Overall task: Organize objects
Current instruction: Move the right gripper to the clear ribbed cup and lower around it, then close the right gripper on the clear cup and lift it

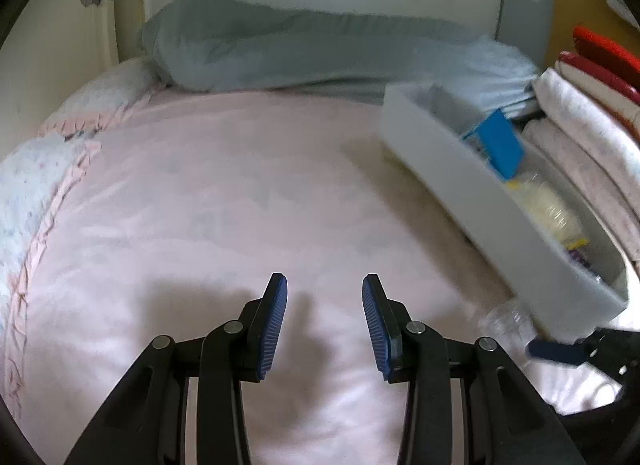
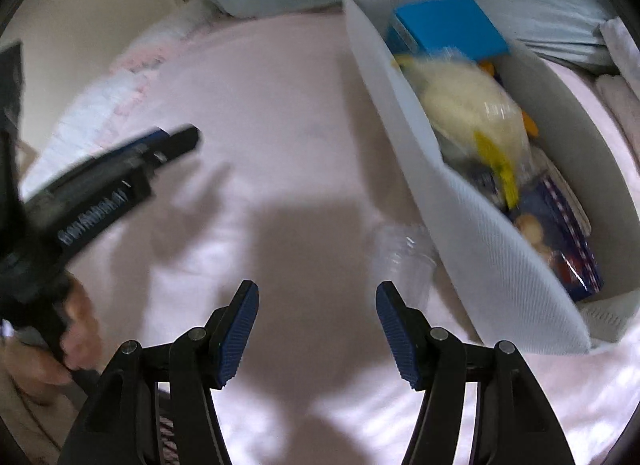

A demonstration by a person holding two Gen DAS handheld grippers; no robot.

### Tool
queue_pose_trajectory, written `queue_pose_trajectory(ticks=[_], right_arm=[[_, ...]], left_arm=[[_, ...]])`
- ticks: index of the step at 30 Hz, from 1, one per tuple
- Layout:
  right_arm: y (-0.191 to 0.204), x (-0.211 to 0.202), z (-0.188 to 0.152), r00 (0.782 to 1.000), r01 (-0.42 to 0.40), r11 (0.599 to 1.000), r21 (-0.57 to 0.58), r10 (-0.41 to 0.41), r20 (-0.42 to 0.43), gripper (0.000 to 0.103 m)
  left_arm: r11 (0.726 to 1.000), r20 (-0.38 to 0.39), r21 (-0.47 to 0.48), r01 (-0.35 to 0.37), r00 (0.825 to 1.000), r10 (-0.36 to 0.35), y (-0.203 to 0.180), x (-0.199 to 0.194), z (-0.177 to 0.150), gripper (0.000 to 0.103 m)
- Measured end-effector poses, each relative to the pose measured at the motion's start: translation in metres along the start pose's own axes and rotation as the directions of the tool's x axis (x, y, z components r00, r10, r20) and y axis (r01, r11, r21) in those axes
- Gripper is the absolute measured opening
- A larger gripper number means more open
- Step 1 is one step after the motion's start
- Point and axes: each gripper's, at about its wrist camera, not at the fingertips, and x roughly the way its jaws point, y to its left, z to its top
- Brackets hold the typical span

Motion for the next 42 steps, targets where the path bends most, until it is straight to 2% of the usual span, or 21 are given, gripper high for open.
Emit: queue_pose_trajectory(ticks=[4, 9, 14, 16, 20, 22, 24, 26, 28, 29, 33, 36, 40, 42], right_arm=[[0.013, 0.002, 0.005, 0.991, 0.125, 0.992, -0.020, -0.124, 0.039, 0.060], [0.015, 0.000, 0.005, 0.995, 0.097, 0.995, 0.004, -0.097, 0.033, 0.059], [0.017, -0.006, 0.009, 0.973, 0.219, 0.976, -0.004, -0.219, 0.070, 0.059], [0.016, 0.002, 0.009, 0.972, 0.232, 0.973, -0.006, -0.231, 0.038, 0.059], [0.012, 0.029, 0.004, 0.974, 0.222, 0.975, 0.010, -0.221, -0.056, 0.062], [0.010, 0.043, 0.004, 0.984, 0.158, 0.987, 0.032, -0.155, -0.086, 0.061], [0.009, 0.047, 0.006, 0.989, 0.142, 0.989, 0.050, -0.139, -0.050, 0.061], [0.016, 0.049, 0.011, 0.991, 0.133, 0.991, 0.029, -0.133, -0.012, 0.056], [0.023, 0.050, 0.013, 0.990, 0.136, 0.991, 0.000, -0.136, 0.019, 0.044], [0.026, 0.051, 0.014, 0.991, 0.133, 0.991, -0.014, -0.132, 0.037, 0.041], [0.032, 0.059, 0.017, 0.990, 0.129, 0.990, -0.050, -0.126, 0.065, 0.040], [0.032, 0.061, 0.018, 0.990, 0.120, 0.992, -0.043, -0.117, 0.083, 0.040], [0.032, 0.061, 0.012, 0.990, 0.103, 0.994, -0.032, -0.099, 0.104, 0.040], [0.031, 0.058, 0.012, 0.992, 0.071, 0.997, -0.025, -0.068, 0.108, 0.040]], left_arm=[[1.000, -0.034, -0.005, -0.018, 0.999, 0.017, 0.006, 0.014, -0.012, 0.038], [0.999, -0.070, -0.030, -0.029, 0.997, 0.026, 0.014, 0.029, -0.022, 0.038], [0.998, -0.081, -0.057, -0.023, 0.997, 0.019, 0.019, 0.035, -0.025, 0.038], [0.998, -0.083, -0.057, -0.027, 0.996, 0.022, 0.018, 0.035, -0.028, 0.038], [0.997, -0.090, -0.064, -0.038, 0.995, 0.032, 0.020, 0.039, -0.027, 0.038], [0.997, -0.091, -0.066, -0.039, 0.995, 0.033, 0.020, 0.040, -0.027, 0.038], [0.997, -0.090, -0.060, -0.039, 0.995, 0.033, 0.019, 0.040, -0.028, 0.038], [0.998, -0.089, -0.055, -0.036, 0.996, 0.031, 0.017, 0.038, -0.029, 0.038], [0.998, -0.086, -0.048, -0.034, 0.996, 0.030, 0.016, 0.035, -0.031, 0.038], [0.998, -0.084, -0.045, -0.034, 0.996, 0.030, 0.016, 0.035, -0.031, 0.038], [0.999, -0.093, -0.031, -0.037, 0.995, 0.034, 0.012, 0.037, -0.036, 0.040], [0.999, -0.097, -0.020, -0.031, 0.995, 0.029, 0.011, 0.040, -0.040, 0.046], [0.999, -0.106, 0.024, -0.034, 0.994, 0.036, 0.004, 0.041, -0.042, 0.059], [0.998, -0.106, 0.042, -0.047, 0.993, 0.051, 0.001, 0.041, -0.042, 0.059]])
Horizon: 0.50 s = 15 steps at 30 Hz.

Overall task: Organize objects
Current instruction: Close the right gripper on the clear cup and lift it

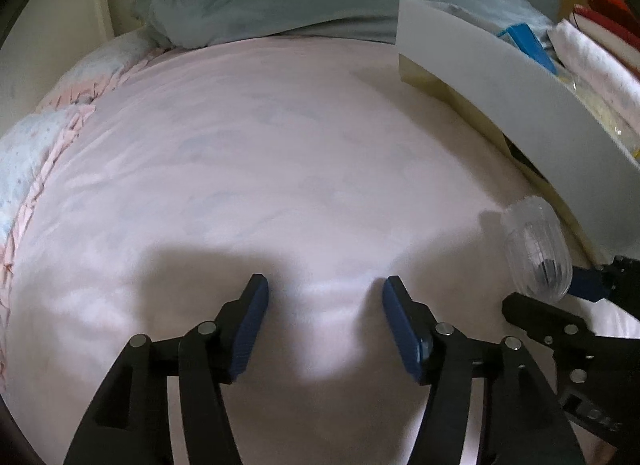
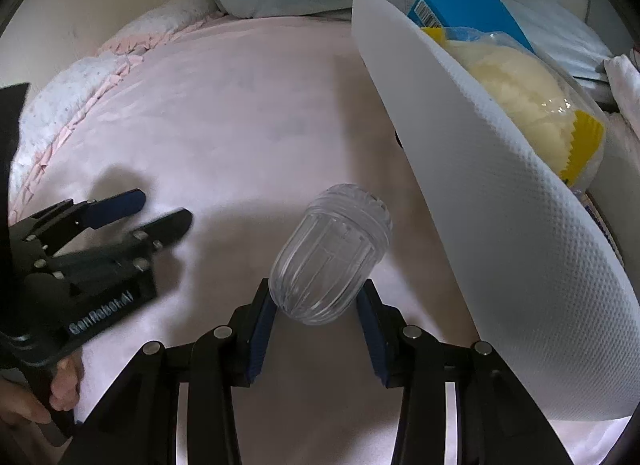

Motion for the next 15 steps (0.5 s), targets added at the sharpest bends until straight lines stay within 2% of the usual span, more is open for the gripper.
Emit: queue_pose_trajectory(ticks=[1, 3, 8, 11, 13, 15], right_arm=[[-0.011, -0.008, -0.005, 1.000, -0.023, 1.000, 0.005, 0.022, 0.006, 0.040], [-0.010, -0.009, -0.001, 0.998, -0.051, 0.999, 0.003, 0.051, 0.022, 0.039], [0.004, -0.015, 0.000, 0.997, -0.045, 0.998, -0.050, 0.047, 0.054, 0.036], [0.007, -0.007, 0.001, 0.999, -0.049, 0.998, -0.045, 0.050, 0.014, 0.034], [0.003, 0.002, -0.004, 0.998, -0.047, 0.999, -0.023, 0.046, -0.052, 0.035], [0.002, -0.003, -0.006, 0.998, -0.040, 0.999, -0.028, 0.039, -0.043, 0.034]], left_arm=[[1.000, 0.001, 0.000, 0.000, 1.000, 0.000, 0.001, -0.001, 0.000, 0.059], [1.000, 0.000, -0.012, 0.013, 1.000, -0.013, 0.004, -0.003, -0.001, 0.059], [1.000, -0.005, -0.015, 0.009, 1.000, -0.009, 0.003, 0.000, 0.003, 0.059], [1.000, -0.006, -0.007, -0.002, 1.000, 0.002, 0.000, 0.003, 0.004, 0.060], [1.000, -0.005, 0.004, -0.010, 1.000, 0.010, -0.003, 0.004, 0.003, 0.063], [1.000, -0.005, 0.009, -0.019, 1.000, 0.019, -0.004, 0.005, 0.003, 0.064]])
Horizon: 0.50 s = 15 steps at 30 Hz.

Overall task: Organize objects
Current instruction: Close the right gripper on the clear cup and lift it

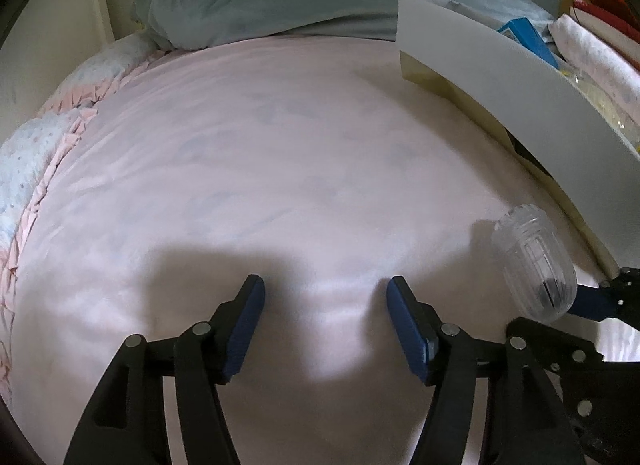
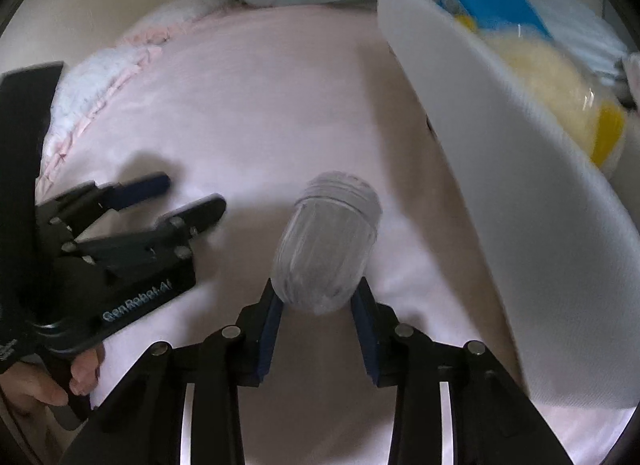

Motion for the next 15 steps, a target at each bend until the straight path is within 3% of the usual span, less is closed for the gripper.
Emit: queue_pose_trajectory(ticks=[3, 9, 15], right_arm=[[0.001, 0.000, 0.000, 0.999, -0.007, 1.000, -0.006, 0.007, -0.049, 0.039], [-0.019, -0.007, 0.002, 0.988, -0.101, 0.989, 0.107, 0.112, -0.110, 0.041], [-0.024, -0.017, 0.011, 0.993, -0.096, 0.987, 0.126, 0.104, -0.062, 0.041]], left_arm=[[1.000, 0.001, -0.005, 0.006, 1.000, -0.006, 0.001, 0.001, 0.000, 0.066], [1.000, 0.002, -0.008, 0.013, 1.000, -0.013, 0.001, 0.003, 0.002, 0.068], [1.000, 0.004, -0.010, 0.016, 1.000, -0.016, 0.002, 0.004, 0.003, 0.068]])
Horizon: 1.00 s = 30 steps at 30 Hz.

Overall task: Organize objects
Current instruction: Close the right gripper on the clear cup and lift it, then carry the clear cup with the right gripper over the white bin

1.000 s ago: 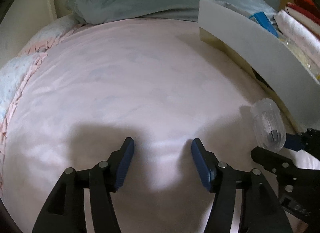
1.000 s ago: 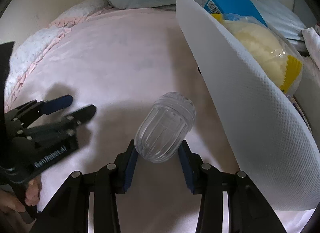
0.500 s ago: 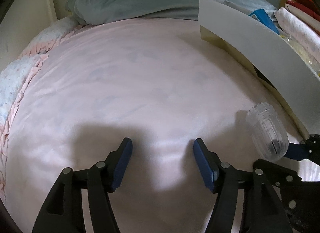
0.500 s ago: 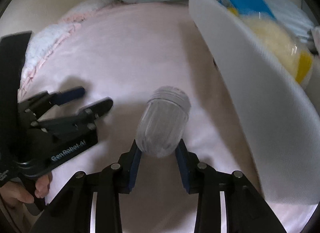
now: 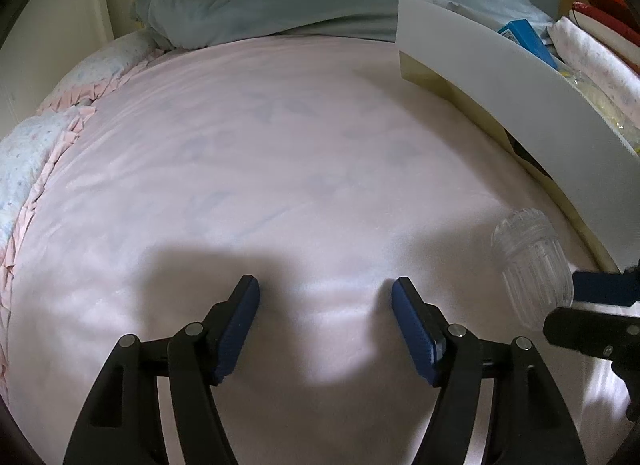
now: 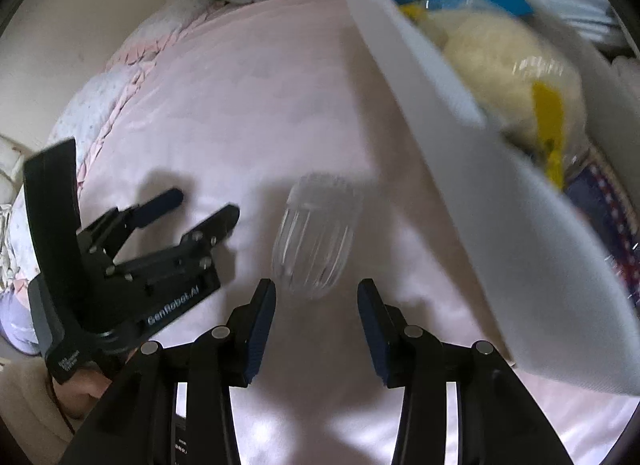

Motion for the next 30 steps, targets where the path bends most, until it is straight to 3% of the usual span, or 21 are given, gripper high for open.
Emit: queue_pose_trajectory(ticks=[8, 18, 23, 27, 29, 30], right_arm=[[0.010, 0.011, 0.002, 0.999, 0.026, 0.999, -0.039, -0.024, 0.034, 0.042], [-0.016, 0.019, 0.014, 0.993, -0.073, 0.986, 0.148, 0.085, -0.078, 0.046], [-0.012, 0.026, 0.022, 0.998, -0.030, 0.991, 0.134, 0.036, -0.047, 0.051], [-0.001, 0.031, 0.014, 0.999, 0.022, 0.998, 0.058, -0.024, 0.021, 0.050], [0.003, 0.031, 0.010, 0.997, 0.054, 0.998, 0.030, -0.055, 0.045, 0.041], [0.003, 0.030, 0.010, 0.997, 0.061, 0.998, 0.023, -0.062, 0.050, 0.041]], left_arm=[[1.000, 0.000, 0.000, -0.003, 1.000, 0.003, 0.000, -0.001, -0.001, 0.069], [1.000, 0.000, 0.000, -0.005, 1.000, 0.005, 0.000, -0.001, -0.001, 0.069], [1.000, 0.000, 0.001, -0.004, 1.000, 0.004, 0.000, -0.001, -0.001, 0.069], [1.000, 0.000, -0.001, -0.001, 1.000, 0.001, 0.000, -0.001, -0.001, 0.069], [1.000, 0.000, -0.001, -0.001, 1.000, 0.001, -0.001, -0.002, -0.001, 0.070], [1.000, 0.000, 0.001, -0.004, 1.000, 0.004, -0.001, -0.001, -0.001, 0.070]])
